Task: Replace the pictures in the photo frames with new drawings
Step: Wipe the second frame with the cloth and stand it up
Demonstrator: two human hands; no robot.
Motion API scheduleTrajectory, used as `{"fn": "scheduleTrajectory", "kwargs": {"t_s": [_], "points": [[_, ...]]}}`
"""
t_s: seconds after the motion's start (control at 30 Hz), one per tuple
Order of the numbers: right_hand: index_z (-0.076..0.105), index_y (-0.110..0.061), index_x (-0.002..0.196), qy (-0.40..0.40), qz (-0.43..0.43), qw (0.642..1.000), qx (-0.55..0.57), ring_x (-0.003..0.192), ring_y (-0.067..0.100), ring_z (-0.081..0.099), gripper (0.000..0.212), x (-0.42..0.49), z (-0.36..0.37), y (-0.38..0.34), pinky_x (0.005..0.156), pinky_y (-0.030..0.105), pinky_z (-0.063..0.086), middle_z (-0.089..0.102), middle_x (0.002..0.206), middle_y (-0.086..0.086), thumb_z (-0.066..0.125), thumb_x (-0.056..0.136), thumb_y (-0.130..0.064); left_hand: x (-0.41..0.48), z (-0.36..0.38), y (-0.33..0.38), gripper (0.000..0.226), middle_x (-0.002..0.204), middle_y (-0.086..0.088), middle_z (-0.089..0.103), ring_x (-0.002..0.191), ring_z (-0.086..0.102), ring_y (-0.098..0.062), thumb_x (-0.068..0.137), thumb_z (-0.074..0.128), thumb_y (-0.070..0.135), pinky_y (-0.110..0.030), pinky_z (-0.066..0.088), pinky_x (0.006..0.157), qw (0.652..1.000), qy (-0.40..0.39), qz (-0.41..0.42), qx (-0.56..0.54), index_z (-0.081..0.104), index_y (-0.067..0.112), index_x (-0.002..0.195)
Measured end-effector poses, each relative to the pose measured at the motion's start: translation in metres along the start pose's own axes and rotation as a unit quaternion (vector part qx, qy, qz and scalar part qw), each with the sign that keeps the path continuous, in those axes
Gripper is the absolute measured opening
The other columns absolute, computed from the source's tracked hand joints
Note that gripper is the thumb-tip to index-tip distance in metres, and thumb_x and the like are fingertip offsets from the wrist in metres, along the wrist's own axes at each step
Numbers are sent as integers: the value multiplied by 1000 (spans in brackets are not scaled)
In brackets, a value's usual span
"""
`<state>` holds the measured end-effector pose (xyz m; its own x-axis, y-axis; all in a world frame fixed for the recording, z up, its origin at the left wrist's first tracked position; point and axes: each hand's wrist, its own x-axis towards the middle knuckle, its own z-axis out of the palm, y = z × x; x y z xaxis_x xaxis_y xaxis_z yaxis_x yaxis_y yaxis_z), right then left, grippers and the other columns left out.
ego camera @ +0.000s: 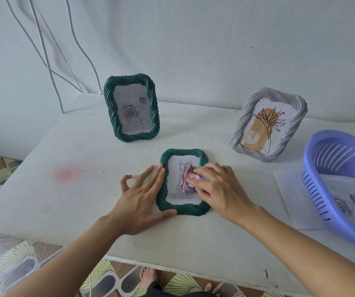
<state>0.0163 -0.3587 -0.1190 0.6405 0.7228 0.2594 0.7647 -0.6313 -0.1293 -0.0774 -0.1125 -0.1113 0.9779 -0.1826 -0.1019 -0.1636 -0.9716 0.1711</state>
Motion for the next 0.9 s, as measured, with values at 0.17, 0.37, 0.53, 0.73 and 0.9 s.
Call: {"fn": "scheduleTrajectory", "kwargs": {"t_s": [0.17, 0.37, 0.53, 0.73, 0.9], "points": [[70, -30, 117, 13, 48, 999, -15, 110, 23, 54, 26, 23, 6, 7, 82, 43, 47, 65, 124, -5, 60, 93, -26, 0, -1, -1, 103, 163, 16, -22, 150, -22, -5, 83, 16, 91, -51, -3, 118, 1000, -3, 2, 2, -17, 28, 157], [71, -24, 109, 51, 71, 996, 11, 100, 24, 56, 25, 45, 14, 2, 81, 41, 50, 65, 109, -2, 51, 94, -27, 0, -2, 0, 103, 162, 16, -26, 149, -25, -5, 82, 13, 92, -50, -5, 118, 1000, -11, 0, 9, -21, 28, 156], [72, -19, 108, 81, 83, 993, 39, 99, 23, 56, 33, 48, 19, -12, 82, 39, 51, 66, 103, -2, 42, 98, -29, 0, -1, 0, 104, 163, 16, -23, 150, -23, -5, 81, 14, 92, -51, -3, 118, 1000, -6, -2, 9, -19, 28, 157], [71, -18, 111, 60, 28, 996, 57, 108, 22, 55, 20, 50, 21, -27, 90, 37, 50, 68, 113, 0, 58, 96, -18, 0, 0, 1, 105, 164, 16, -18, 152, -17, -8, 79, 13, 94, -54, -3, 118, 1000, 3, -10, 17, -18, 31, 157], [69, -16, 115, 28, -23, 995, 96, 104, 21, 54, 23, 33, 14, -34, 88, 37, 48, 65, 113, -1, 55, 99, -22, 1, 3, 0, 102, 164, 18, -16, 152, -15, -6, 79, 17, 94, -54, 0, 117, 1000, 13, -10, 3, -15, 36, 156]]}}
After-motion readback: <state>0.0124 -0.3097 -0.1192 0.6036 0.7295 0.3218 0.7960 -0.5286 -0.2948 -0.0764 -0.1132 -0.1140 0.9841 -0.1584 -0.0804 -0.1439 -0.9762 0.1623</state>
